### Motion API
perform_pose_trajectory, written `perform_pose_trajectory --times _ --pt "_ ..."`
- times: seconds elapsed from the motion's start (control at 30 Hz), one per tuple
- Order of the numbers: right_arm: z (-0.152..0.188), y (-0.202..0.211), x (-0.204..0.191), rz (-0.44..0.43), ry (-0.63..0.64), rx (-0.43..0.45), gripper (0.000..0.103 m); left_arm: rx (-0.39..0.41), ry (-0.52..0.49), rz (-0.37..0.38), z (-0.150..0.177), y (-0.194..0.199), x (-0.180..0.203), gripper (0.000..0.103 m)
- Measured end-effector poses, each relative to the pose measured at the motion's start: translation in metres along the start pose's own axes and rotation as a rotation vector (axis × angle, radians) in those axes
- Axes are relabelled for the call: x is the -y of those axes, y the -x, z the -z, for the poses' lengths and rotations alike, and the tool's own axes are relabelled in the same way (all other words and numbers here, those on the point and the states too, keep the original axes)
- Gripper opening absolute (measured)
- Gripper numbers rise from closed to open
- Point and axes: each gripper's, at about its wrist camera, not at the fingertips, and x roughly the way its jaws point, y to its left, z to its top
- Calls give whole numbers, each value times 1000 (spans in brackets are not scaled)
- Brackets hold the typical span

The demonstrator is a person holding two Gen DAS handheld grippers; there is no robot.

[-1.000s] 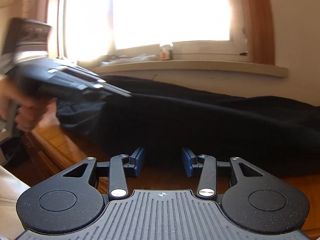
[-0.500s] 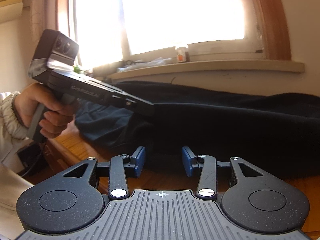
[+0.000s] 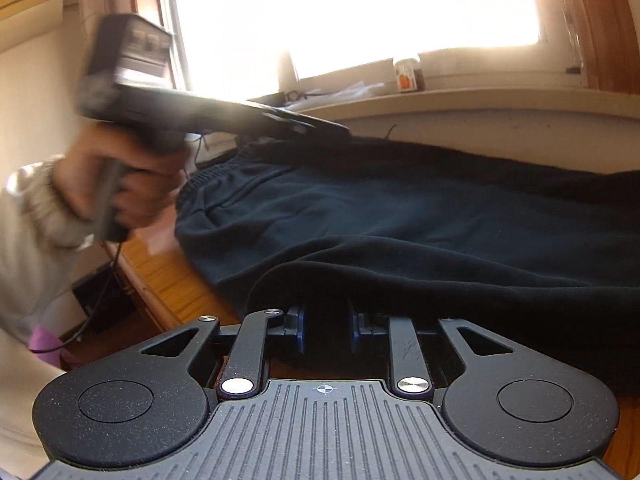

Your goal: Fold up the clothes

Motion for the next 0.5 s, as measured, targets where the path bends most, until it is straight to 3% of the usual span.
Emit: perform_pose_trajectory --times 0.03,0.1,0.33,0.5 --pt "-1 -2 1 -1 -7 -10 22 -18 -30 -32 -1 -14 -4 19" --pt "-2 -3 1 23 -14 -11 7 -52 -69 -70 -3 -40 -12 19" --pt "-17 39 -26 54 27 -19 5 -167 -158 -195 16 -102 -41 19" --pt "-6 52 -42 79 74 -105 4 -111 -140 -178 30 -104 -52 18"
